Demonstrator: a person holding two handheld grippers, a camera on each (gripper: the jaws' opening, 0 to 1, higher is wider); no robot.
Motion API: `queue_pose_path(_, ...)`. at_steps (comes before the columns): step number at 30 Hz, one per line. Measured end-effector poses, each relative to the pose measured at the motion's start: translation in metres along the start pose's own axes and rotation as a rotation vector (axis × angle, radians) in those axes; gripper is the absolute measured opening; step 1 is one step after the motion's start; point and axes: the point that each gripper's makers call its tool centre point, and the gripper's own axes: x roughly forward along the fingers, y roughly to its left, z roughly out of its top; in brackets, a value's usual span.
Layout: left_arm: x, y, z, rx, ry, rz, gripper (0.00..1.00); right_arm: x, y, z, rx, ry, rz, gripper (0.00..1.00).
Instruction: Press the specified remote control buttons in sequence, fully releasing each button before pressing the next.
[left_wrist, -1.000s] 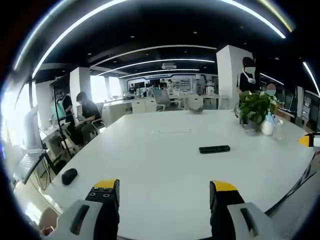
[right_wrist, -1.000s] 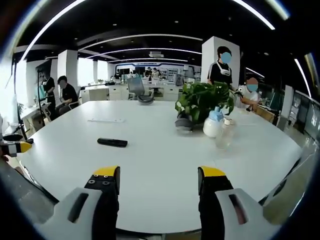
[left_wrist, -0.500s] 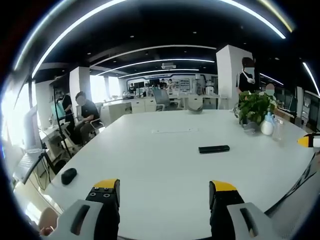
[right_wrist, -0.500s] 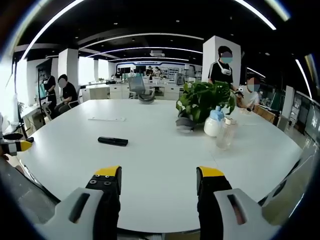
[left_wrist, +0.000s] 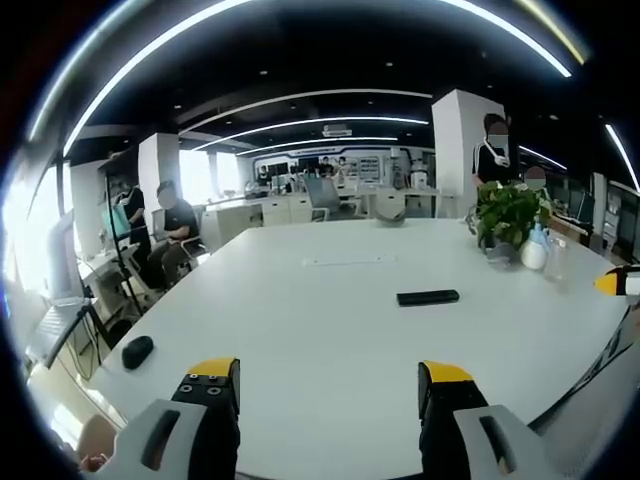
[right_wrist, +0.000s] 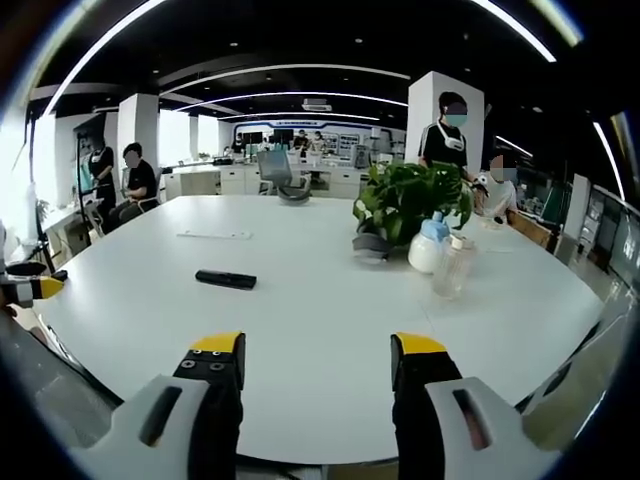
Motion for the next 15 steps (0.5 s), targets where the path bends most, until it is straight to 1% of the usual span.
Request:
queue_pose_path(6,0.001,0.0004,-0.002,0.003,0.007,-0.002,0.75,0.0005,0.0007,-0.0006,-0.006,0.003,0.005,0.59)
queue_pose_path(9,0.0008,-0.0012,-0.0011,-0.003,0.001,-0.012,0.74,0.0008,0.0003,-0.001,-0.007,0.004,0.005,0.59)
queue_pose_path(15,0.0013,0.0,-0.0018,0.0,0.002,-0.009,0.74,0.002,-0.0002,-0.0022,-0.011,0.007,0.008,0.59)
